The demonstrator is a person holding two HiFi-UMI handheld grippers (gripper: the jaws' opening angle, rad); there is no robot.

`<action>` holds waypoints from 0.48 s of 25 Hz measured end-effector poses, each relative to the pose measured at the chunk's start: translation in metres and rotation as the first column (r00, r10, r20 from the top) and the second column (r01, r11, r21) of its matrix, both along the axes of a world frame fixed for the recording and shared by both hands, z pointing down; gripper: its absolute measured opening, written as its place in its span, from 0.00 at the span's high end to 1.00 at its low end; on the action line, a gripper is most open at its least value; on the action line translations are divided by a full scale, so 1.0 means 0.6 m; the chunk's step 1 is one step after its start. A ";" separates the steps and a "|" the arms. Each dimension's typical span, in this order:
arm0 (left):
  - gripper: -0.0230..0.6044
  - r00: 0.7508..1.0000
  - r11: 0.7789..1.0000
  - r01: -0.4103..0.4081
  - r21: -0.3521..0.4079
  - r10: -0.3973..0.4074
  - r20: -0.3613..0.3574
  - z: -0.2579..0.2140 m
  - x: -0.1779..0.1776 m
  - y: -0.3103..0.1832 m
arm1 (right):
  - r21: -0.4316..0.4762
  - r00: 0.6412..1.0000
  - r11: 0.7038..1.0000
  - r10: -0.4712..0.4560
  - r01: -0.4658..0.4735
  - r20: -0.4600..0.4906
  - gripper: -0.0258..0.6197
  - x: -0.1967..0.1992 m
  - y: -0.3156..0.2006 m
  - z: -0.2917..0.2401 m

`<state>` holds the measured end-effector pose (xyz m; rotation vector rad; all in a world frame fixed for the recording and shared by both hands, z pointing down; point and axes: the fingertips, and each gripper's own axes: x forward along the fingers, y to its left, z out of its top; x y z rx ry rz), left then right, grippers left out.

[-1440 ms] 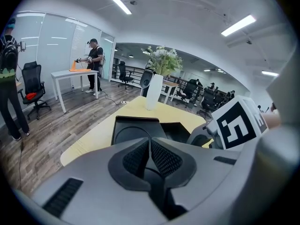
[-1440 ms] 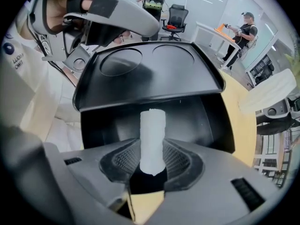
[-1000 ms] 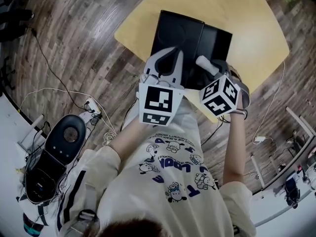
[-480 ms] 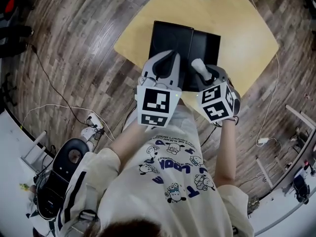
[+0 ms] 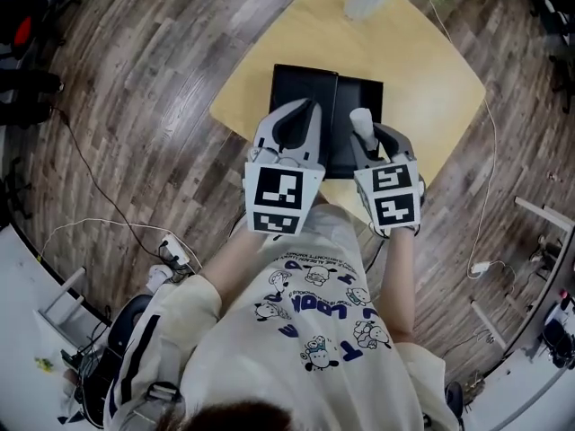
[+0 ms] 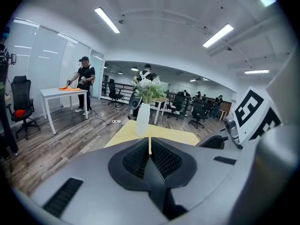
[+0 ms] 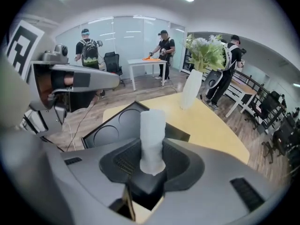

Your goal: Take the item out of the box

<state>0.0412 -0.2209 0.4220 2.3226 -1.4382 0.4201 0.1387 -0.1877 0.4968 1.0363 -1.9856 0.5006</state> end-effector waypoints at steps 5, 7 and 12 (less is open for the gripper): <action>0.92 1.000 0.999 -0.001 0.047 0.001 -0.013 -0.059 -0.008 0.004 | 0.061 0.995 0.994 0.091 -0.093 0.043 0.72 0.004 -0.005 -0.061; 0.92 1.000 0.998 0.000 0.066 0.001 -0.016 -0.076 -0.006 0.004 | 0.087 0.991 0.989 0.116 -0.121 0.061 0.72 0.010 -0.009 -0.078; 0.92 1.000 0.995 0.006 0.099 -0.003 -0.027 -0.096 -0.003 -0.002 | 0.127 0.975 0.973 0.176 -0.193 0.139 0.72 0.007 -0.017 -0.105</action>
